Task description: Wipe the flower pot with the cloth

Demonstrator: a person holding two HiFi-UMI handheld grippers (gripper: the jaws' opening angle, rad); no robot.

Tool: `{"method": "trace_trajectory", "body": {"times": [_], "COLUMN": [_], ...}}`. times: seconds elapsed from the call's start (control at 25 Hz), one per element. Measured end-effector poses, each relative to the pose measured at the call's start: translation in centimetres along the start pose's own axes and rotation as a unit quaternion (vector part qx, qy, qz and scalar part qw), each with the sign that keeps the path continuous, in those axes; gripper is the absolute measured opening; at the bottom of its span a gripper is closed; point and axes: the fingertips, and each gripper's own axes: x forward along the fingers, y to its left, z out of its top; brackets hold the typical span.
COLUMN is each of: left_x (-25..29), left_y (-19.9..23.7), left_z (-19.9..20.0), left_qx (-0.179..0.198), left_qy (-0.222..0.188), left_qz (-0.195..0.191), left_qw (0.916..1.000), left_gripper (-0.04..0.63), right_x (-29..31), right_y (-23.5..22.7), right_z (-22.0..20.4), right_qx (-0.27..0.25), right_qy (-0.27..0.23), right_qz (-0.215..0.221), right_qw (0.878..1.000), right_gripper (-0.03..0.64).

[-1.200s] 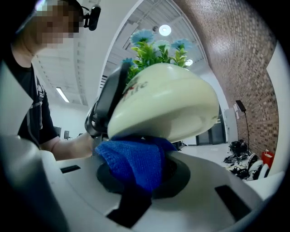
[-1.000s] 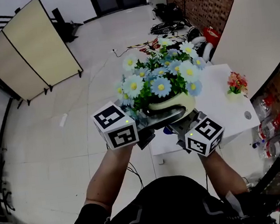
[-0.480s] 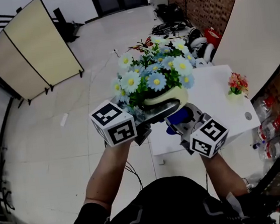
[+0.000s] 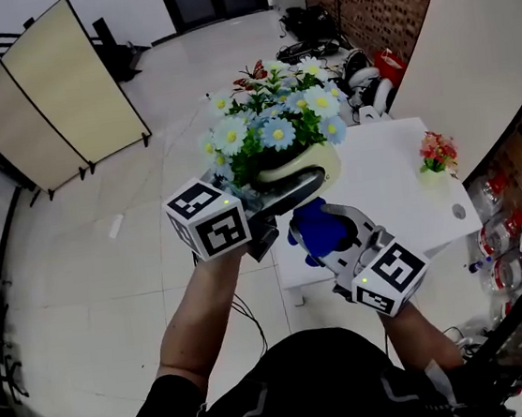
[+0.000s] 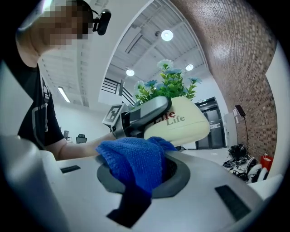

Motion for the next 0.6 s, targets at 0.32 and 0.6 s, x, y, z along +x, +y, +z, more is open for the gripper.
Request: {"method": "trace_trajectory", "body": {"times": [0.32,0.6], "left_x": [-0.2,-0.5], "left_y": [-2.0,-2.8], "left_z": [1.0,1.0], "left_qx": [-0.024,-0.018], "left_qy": [-0.010,-0.002], "left_qz": [-0.024,-0.020], "left_qw": [0.9994,0.9996], "left_gripper": [0.543,0.543], "right_x": [2.1,3.6], "right_y": [-1.3,-2.3], "right_z": [0.0,-0.5], "right_qx": [0.001,0.015], "right_qy": [0.018,0.021], "right_qz": [-0.013,-0.017], "right_qw": [1.000,1.000], "right_gripper": [0.075,0.075]}}
